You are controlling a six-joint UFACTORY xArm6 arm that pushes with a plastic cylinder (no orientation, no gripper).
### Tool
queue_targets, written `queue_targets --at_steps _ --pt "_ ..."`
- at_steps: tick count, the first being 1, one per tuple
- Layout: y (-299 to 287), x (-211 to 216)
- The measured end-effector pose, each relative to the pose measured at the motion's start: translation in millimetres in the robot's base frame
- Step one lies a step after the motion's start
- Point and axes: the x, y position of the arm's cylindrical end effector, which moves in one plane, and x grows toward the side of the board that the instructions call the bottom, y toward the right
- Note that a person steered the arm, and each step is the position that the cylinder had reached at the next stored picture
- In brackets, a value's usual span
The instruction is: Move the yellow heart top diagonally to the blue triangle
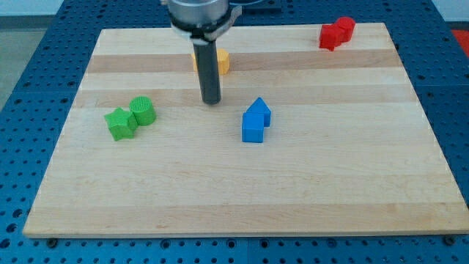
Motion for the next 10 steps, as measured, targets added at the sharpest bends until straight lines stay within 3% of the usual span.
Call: queue_targets --at_steps 2,3,4,5,6,7,9,10 --pt "57 -83" --pt "35 -119" --pt "-23 -117" --pt "-43 -74" --pt "-35 -26" --pt "-35 -6" --pt "-19 -39" --pt "13 -30"
